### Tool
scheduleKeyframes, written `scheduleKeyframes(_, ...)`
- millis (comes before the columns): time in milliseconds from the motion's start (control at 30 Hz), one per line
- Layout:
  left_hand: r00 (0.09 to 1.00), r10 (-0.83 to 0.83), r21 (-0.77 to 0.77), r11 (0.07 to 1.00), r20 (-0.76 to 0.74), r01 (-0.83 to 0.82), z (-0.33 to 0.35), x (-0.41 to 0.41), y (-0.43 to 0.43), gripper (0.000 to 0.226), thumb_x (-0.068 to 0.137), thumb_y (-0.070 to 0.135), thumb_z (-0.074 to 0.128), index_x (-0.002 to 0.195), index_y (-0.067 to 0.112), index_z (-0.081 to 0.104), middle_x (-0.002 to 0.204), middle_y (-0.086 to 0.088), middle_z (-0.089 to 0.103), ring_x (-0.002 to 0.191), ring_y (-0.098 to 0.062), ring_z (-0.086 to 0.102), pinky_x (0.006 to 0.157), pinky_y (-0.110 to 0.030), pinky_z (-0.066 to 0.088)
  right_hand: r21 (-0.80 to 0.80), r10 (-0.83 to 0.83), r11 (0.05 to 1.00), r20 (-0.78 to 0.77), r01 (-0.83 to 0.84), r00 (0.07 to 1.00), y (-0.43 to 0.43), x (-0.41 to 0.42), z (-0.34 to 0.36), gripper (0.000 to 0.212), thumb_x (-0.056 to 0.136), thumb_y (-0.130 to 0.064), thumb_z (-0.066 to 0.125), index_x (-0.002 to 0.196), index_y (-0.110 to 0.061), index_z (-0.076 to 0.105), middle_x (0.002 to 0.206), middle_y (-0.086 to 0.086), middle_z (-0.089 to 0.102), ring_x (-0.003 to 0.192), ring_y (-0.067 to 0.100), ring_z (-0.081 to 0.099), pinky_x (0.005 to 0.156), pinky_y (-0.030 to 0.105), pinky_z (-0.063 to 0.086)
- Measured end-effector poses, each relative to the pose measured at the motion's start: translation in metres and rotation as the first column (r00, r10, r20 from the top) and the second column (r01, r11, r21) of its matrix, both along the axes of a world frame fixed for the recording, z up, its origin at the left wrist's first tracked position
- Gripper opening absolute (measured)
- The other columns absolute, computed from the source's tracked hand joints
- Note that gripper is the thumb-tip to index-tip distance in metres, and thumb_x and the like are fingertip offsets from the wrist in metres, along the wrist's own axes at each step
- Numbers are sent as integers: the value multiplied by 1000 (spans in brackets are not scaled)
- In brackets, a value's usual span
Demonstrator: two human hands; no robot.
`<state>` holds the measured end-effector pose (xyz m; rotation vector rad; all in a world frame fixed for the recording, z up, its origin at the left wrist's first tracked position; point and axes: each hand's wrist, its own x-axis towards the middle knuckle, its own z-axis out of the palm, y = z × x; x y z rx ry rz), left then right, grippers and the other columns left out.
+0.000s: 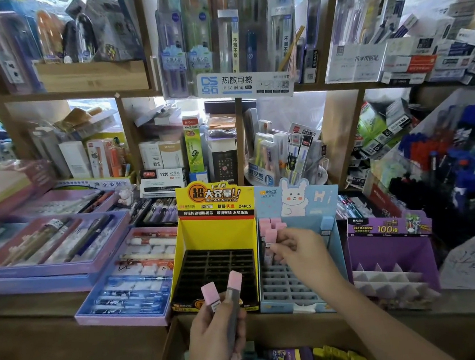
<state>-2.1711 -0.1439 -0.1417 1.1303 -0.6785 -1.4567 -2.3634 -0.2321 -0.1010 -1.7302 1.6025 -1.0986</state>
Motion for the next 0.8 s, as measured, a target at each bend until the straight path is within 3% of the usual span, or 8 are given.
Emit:
scheduleKeyframes(200, 1000, 5, -15, 1000, 7, -5, 0, -2, 1, 13, 98, 16, 59, 107, 8, 64, 71, -12, 70, 53, -21, 59, 42, -28, 40, 0, -25, 1000, -7, 25, 1000, 0, 1, -3, 8, 94, -13, 72, 99, -11, 78, 85, -2, 79, 76, 9, 74, 81, 41, 63)
scheduleKeyframes(400, 1000, 3, -27, 1000, -8, -3, -3, -2, 2, 13, 96, 18, 64, 106, 11, 67, 80, -17, 74, 55, -22, 63, 44, -29, 46, 4, -65, 998, 84, 65, 994, 8, 1, -5, 13, 90, -13, 77, 102, -9, 77, 87, 0, 78, 81, 12, 75, 82, 39, 63)
scheduleKeyframes(533, 999, 26, -66, 997, -22, -27, -5, -3, 1, 15, 93, 16, 65, 105, 8, 70, 80, -21, 72, 53, -23, 59, 41, -28, 42, -38, -114, 992, 114, 119, 987, 22, 2, -4, 10, 88, -14, 78, 86, -22, 73, 75, 0, 74, 72, 12, 73, 71, 32, 63)
scheduleKeyframes(633, 1000, 19, -91, 996, -22, -21, -5, -6, 1, 15, 86, 22, 69, 98, 13, 75, 77, -18, 72, 51, -20, 56, 41, -26, 39, 50, -12, 999, 168, 3, 986, 35, 7, 0, 9, 93, -18, 74, 84, -22, 75, 71, 1, 75, 59, 10, 70, 57, 23, 57)
scheduleKeyframes(733, 1000, -19, -100, 995, -5, 18, 0, -10, 2, 12, 80, 32, 68, 85, 26, 78, 73, -10, 73, 48, -16, 55, 41, -26, 38, 169, 94, 976, 250, -139, 964, 44, 16, 4, 14, 96, -25, 71, 87, -16, 77, 67, 6, 74, 55, 12, 67, 52, 22, 52)
scheduleKeyframes(800, 999, -40, -117, 992, 1, 40, 2, -12, 4, 13, 80, 33, 68, 85, 26, 78, 73, -11, 71, 47, -16, 52, 40, -26, 37, 223, 127, 957, 256, -187, 958, 48, 21, 7, 23, 94, -35, 72, 87, -14, 78, 68, 8, 74, 55, 14, 67, 52, 23, 52)
